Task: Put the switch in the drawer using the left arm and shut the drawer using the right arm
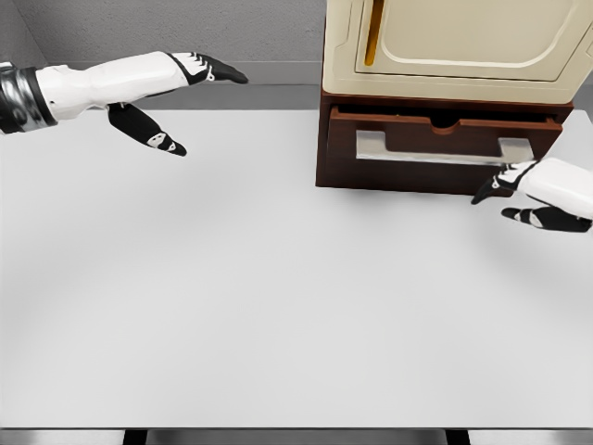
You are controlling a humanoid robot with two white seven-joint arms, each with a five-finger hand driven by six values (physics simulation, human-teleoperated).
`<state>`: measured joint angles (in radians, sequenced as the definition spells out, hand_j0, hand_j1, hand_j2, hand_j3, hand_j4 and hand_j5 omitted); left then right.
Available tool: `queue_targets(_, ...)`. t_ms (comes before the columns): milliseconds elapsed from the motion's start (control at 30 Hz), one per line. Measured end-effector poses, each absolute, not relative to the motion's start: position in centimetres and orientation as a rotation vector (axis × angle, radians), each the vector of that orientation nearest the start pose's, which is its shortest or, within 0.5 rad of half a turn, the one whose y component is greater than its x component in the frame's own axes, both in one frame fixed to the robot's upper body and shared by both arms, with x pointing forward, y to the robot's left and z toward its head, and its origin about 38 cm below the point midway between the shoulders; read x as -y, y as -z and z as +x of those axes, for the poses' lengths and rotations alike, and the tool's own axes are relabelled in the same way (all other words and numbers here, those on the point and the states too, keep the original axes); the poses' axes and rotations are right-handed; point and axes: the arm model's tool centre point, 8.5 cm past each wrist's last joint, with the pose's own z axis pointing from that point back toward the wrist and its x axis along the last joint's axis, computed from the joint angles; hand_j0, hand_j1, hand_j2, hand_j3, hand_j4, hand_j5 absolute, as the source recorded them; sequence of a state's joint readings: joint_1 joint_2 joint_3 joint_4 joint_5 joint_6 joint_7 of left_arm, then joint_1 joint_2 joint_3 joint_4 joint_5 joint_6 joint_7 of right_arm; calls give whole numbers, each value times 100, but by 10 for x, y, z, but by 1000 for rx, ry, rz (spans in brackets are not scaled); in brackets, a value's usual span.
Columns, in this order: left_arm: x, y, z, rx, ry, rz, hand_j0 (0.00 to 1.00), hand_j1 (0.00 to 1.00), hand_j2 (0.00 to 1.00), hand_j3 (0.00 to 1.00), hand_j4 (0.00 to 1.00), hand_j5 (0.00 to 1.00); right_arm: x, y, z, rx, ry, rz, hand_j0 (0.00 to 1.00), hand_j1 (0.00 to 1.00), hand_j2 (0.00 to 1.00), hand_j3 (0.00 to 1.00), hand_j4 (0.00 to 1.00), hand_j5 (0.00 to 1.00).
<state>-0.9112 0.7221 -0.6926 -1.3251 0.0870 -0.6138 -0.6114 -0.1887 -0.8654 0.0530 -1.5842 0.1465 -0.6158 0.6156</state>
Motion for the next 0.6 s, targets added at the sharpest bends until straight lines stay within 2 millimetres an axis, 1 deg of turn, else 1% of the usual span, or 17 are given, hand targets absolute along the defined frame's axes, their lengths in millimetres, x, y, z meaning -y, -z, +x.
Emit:
queue_targets(267,-262,-312,474,1812,1829,104,100,100,100,100,100,100,383,-220,364,1554,-1723,-329,60,60,60,60,60,60)
queue_targets(400,-263,-312,474,1810,1826,105,100,100,100,100,100,100,382,-221,364,1557,-1729,-329,60,60,60,60,60,60)
queue_targets(600,-263,-311,475,1809,1824,105,100,100,100,100,100,100,382,-228,367,1567,-1730,-348,60,60,60,60,60,60)
